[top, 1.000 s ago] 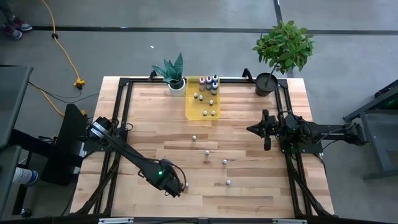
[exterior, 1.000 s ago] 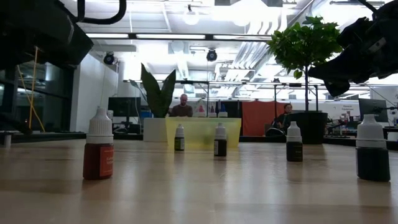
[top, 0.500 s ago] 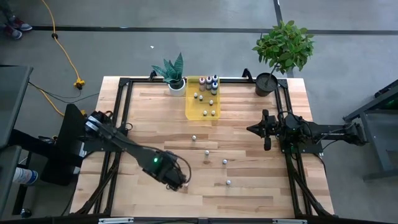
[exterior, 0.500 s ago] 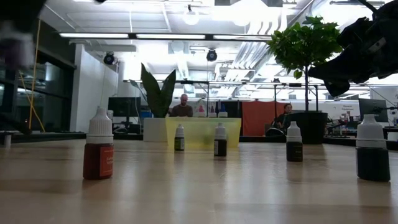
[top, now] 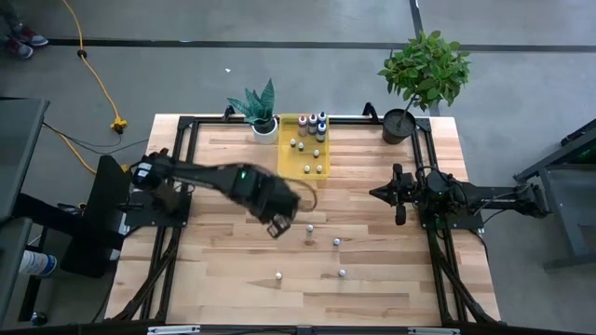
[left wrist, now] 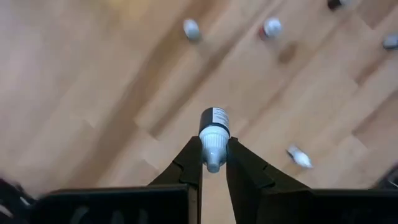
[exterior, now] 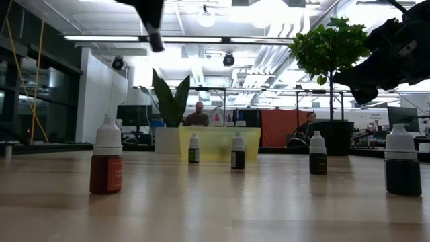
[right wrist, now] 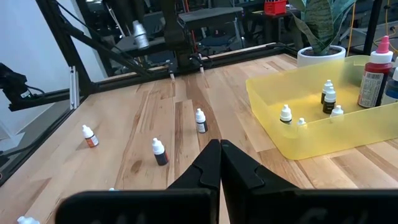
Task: Pick & Place food coloring
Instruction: Put the small purple food coloring bottle into the yellow bin
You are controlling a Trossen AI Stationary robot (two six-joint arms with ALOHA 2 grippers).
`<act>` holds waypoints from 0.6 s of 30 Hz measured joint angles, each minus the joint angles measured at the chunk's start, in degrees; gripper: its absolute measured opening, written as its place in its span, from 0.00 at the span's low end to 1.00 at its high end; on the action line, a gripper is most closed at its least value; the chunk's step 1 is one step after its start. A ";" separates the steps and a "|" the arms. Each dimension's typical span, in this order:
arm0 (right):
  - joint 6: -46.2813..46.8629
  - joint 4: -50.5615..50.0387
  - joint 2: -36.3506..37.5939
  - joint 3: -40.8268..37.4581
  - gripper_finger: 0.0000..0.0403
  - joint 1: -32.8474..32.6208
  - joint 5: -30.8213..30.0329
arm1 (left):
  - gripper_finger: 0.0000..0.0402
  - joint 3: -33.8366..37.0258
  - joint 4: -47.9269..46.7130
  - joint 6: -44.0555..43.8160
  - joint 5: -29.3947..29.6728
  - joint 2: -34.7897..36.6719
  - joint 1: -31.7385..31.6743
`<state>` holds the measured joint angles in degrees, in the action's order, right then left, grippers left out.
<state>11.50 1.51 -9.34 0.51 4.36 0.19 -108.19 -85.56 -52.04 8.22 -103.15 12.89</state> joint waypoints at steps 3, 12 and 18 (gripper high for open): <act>-0.01 -0.01 0.00 0.01 0.00 0.00 0.00 | 0.09 -0.01 0.00 7.49 1.18 -0.06 -4.12; -0.01 -0.02 0.00 0.02 0.00 -0.01 -0.01 | 0.09 -0.01 2.00 24.99 4.03 -0.07 -14.54; 0.00 0.00 0.00 0.00 0.00 0.00 0.00 | 0.09 -0.03 6.16 34.56 4.00 -0.91 -19.42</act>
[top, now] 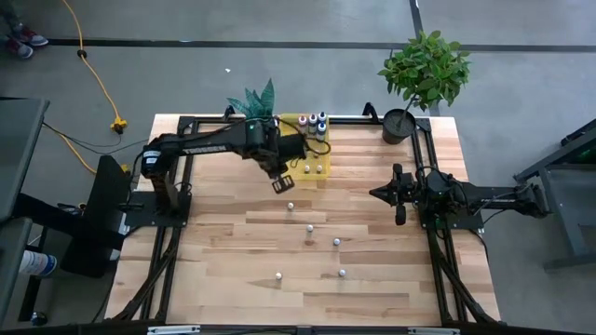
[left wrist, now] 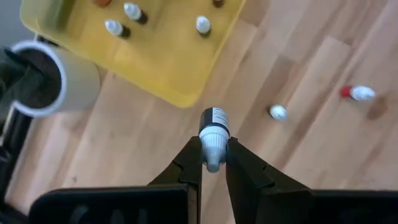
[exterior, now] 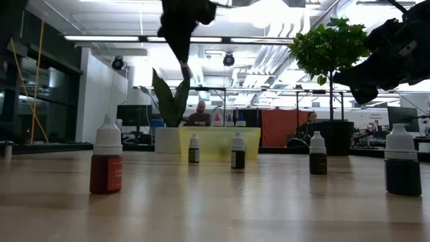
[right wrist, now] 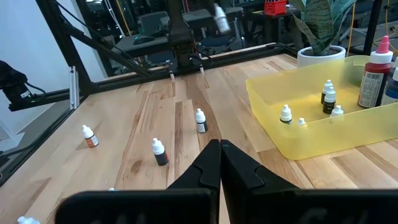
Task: Pick & Place food coloring
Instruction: Put the small purple food coloring bottle into the yellow bin
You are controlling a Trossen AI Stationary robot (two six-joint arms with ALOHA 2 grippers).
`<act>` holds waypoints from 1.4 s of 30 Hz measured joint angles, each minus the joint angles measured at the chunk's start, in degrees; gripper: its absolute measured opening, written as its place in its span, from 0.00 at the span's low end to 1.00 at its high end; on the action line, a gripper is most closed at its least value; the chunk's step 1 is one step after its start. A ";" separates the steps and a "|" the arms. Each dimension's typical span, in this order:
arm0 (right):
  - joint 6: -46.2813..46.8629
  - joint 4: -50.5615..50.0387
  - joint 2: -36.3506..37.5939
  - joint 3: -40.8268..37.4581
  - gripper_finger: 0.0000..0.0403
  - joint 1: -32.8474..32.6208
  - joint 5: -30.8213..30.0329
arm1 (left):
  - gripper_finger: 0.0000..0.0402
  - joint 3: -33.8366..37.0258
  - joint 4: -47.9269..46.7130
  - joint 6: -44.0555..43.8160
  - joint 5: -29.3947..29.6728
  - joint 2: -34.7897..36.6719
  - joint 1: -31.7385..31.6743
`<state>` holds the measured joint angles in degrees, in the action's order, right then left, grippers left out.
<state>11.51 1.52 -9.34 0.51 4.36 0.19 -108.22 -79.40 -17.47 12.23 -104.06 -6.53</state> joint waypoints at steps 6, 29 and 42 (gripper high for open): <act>-0.02 -0.02 -0.03 0.00 0.00 -0.02 -0.02 | 0.09 0.09 1.70 4.23 -0.56 -3.30 -3.15; -0.02 0.00 0.04 0.02 0.00 0.00 0.00 | 0.09 0.11 13.53 -1.36 -3.56 -17.61 -11.27; -0.02 -0.01 0.00 0.02 0.00 0.00 0.00 | 0.09 0.02 14.36 -7.34 -4.99 -21.88 -15.91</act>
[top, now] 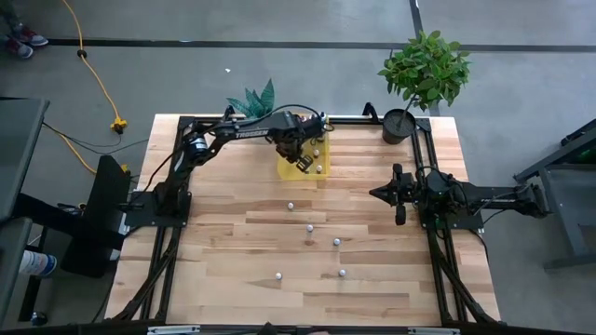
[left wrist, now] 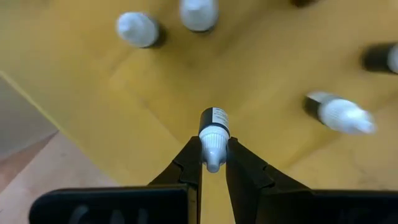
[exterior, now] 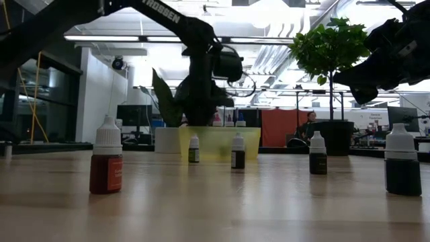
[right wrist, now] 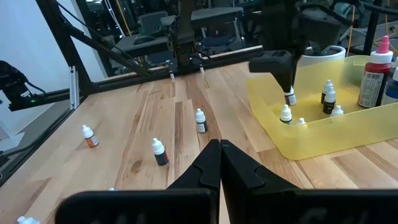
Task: Pick & Place food coloring
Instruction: Put the small purple food coloring bottle into the yellow bin
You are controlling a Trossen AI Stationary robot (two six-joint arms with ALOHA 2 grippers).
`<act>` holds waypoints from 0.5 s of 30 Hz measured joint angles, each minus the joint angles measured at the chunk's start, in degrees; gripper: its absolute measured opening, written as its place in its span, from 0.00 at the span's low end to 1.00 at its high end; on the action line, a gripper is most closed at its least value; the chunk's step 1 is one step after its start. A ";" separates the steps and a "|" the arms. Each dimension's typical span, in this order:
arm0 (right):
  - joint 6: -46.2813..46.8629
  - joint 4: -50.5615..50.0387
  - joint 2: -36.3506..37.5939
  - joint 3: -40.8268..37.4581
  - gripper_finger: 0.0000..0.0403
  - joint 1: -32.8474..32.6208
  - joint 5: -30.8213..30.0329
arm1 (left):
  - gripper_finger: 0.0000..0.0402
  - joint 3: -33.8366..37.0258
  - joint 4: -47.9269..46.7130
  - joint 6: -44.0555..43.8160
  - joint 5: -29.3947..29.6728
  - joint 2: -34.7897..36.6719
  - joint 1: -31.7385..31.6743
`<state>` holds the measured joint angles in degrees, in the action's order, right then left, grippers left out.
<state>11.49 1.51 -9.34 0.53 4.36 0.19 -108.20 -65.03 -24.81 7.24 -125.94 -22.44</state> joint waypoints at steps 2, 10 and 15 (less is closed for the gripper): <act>0.01 0.01 0.00 0.00 0.00 0.00 -0.01 | 0.09 0.09 -0.53 -0.69 0.26 -0.12 -0.67; 0.00 0.01 0.00 -0.01 0.00 0.00 0.00 | 0.09 0.04 0.98 -1.14 3.10 -0.08 -2.49; 0.01 -0.01 0.00 0.00 0.00 0.00 -0.02 | 0.09 -0.01 1.24 0.20 3.75 -1.07 -3.12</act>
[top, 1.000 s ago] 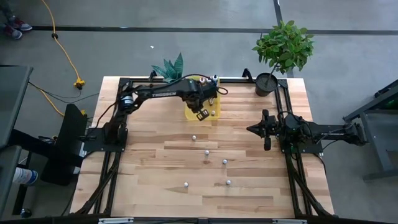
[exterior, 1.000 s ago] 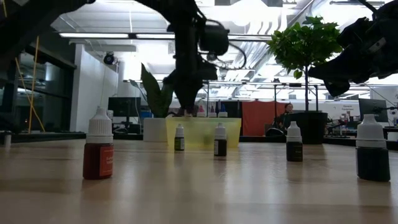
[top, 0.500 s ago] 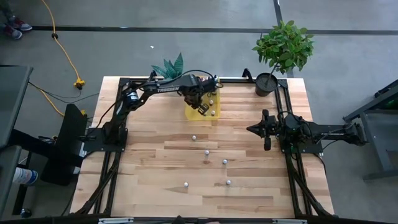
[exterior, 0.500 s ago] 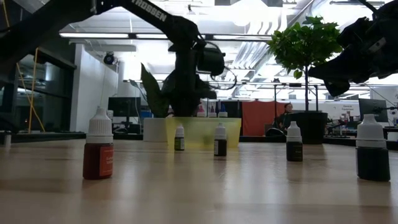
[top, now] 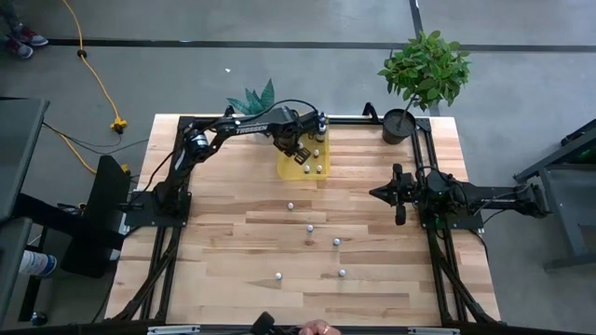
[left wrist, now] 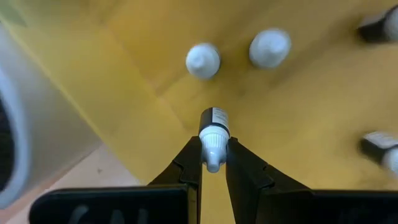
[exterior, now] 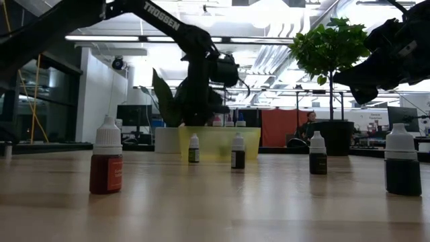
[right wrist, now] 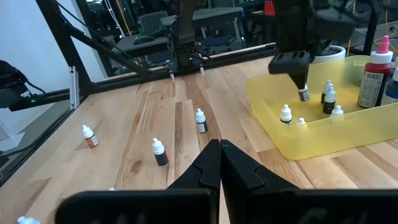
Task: Pick & Place food coloring
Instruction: Put the small purple food coloring bottle into the yellow bin
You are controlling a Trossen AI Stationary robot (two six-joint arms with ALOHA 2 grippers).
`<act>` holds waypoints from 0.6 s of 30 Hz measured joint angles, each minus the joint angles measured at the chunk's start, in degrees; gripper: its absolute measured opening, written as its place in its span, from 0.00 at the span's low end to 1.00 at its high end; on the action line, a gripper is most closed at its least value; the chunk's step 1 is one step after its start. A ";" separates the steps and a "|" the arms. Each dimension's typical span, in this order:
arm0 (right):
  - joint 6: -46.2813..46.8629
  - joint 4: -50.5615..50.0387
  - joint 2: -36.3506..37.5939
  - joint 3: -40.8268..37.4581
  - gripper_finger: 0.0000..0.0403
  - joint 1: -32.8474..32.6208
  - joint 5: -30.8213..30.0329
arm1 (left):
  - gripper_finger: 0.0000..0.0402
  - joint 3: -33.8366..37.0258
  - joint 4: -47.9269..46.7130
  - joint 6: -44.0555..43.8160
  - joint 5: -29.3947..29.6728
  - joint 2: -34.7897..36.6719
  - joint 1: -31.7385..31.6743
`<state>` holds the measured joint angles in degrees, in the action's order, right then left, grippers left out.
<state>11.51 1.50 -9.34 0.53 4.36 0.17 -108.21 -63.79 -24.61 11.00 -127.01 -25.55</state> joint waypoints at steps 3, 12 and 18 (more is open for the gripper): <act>-0.02 0.01 0.00 0.00 0.00 0.00 0.01 | 0.09 -0.09 0.45 1.04 0.58 -1.02 0.06; 0.00 0.02 -0.02 -0.01 0.00 0.00 0.00 | 0.10 -0.10 0.69 1.37 1.02 -1.15 0.06; -0.01 0.00 -0.02 0.00 0.00 0.00 0.01 | 0.19 0.01 1.01 3.22 1.00 -1.29 0.06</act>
<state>11.50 1.50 -9.37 0.54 4.36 0.18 -108.20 -62.79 -21.40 12.00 -128.30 -25.50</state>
